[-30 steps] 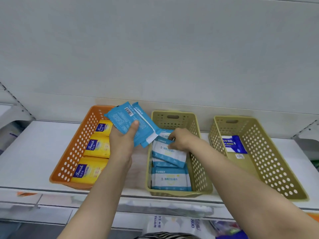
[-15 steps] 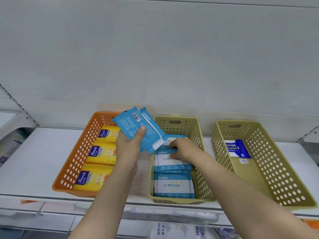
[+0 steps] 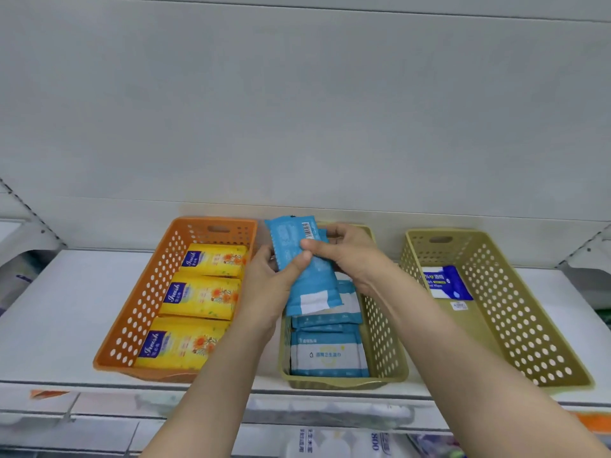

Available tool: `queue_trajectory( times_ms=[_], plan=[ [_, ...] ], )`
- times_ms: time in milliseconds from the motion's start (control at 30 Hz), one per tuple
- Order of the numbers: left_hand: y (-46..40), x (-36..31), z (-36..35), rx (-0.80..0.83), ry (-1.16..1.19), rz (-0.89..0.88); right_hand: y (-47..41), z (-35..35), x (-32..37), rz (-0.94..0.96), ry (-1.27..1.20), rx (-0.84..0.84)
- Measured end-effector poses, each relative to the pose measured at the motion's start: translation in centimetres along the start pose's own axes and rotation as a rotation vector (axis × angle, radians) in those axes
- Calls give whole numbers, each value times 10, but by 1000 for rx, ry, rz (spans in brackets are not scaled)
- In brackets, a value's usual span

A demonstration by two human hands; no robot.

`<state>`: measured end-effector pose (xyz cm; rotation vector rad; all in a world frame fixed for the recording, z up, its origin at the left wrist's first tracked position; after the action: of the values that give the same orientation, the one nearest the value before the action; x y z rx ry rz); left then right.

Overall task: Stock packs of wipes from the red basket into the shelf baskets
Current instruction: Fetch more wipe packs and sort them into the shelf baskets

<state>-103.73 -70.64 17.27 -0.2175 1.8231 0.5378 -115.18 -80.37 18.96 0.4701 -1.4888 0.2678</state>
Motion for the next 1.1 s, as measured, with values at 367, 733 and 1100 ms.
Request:
queue_trajectory(
  times_ms=[367,733,1100],
  plan=[
    [-5,0,7,-34,-28,0,3,-1,-1,-11,-93,-30],
    [-7,-7,23,-241,106,-101,-1,34,18,130,-182,-356],
    [-2,-3,3,-52,170,-15,12,3,4,111,142,-12]
  ],
)
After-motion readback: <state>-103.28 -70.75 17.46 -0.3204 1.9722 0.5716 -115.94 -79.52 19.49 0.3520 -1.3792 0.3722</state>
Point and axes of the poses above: each hand's wrist, its own y-axis away from the middle knuckle, its own z-axis out of the back of the hand, x = y × z, the point moved 3 cm from there along -y, towards the middle knuckle, and after that the axes turned 8 degrees about z, right-handed, at the moved point
